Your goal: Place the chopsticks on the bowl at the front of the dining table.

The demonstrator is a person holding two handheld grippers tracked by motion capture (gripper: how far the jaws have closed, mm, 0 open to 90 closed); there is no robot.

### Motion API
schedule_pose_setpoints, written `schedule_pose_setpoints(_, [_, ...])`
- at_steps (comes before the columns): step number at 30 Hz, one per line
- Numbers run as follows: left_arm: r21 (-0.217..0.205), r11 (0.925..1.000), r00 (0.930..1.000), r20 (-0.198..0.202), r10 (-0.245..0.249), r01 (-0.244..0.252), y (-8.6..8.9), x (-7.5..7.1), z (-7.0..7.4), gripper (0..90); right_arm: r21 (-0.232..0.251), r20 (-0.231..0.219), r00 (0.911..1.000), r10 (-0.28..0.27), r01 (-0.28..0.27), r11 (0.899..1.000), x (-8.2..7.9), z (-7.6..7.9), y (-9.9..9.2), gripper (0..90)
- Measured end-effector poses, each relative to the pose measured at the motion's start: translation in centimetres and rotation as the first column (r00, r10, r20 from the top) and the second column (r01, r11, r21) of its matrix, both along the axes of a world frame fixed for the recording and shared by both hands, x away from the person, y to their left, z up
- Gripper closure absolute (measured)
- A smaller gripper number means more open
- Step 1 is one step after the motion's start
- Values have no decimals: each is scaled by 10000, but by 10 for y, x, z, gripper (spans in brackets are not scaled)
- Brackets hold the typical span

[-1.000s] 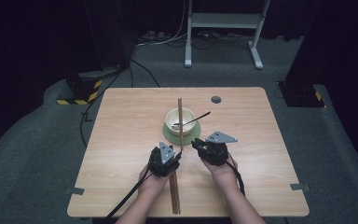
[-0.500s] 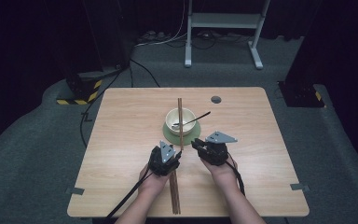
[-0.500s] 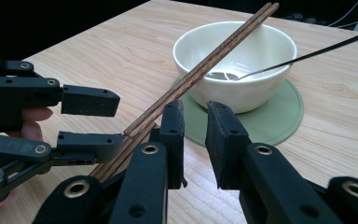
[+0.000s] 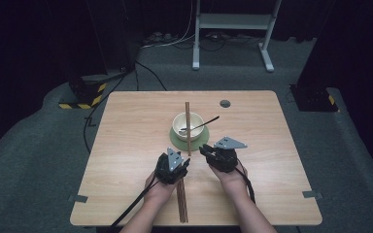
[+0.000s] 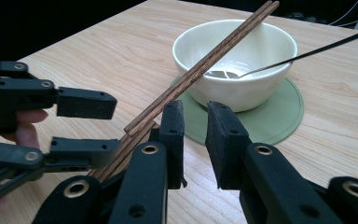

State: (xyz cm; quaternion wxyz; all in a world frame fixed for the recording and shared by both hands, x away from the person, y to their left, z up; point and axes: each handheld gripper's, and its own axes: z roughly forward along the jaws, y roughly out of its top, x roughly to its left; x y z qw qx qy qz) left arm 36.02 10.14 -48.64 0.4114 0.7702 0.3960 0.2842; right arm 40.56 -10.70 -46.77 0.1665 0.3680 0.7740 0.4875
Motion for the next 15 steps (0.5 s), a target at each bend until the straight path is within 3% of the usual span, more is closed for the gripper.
schedule_pose_setpoints(5, [-281,9996,9999,157,70,-66,16,10,7,674,-190,-104,9999,107,-109,9998,-1,-4,1,773])
schedule_pose_setpoints(7, [-596,9981,9998,104,146,-139,21,20,7,724,-268,-116,9999,67,-70,9996,1,-7,5,826])
schedule_pose_setpoints(8, [-699,9974,9998,86,172,-166,23,27,7,736,-236,-249,9997,66,-72,9997,3,-6,7,851])
schedule_pose_setpoints(10, [-815,9962,9995,60,312,-306,23,41,5,768,-399,-67,10000,-43,41,9992,11,-7,14,897])
schedule_pose_setpoints(12, [-964,9946,9991,-202,362,-380,20,54,2,773,-284,-90,9997,-228,226,9993,21,-9,21,900])
schedule_pose_setpoints(15, [-1276,9911,9989,-315,341,-379,16,63,0,773,-617,-118,9996,-262,254,9978,31,-10,32,900])
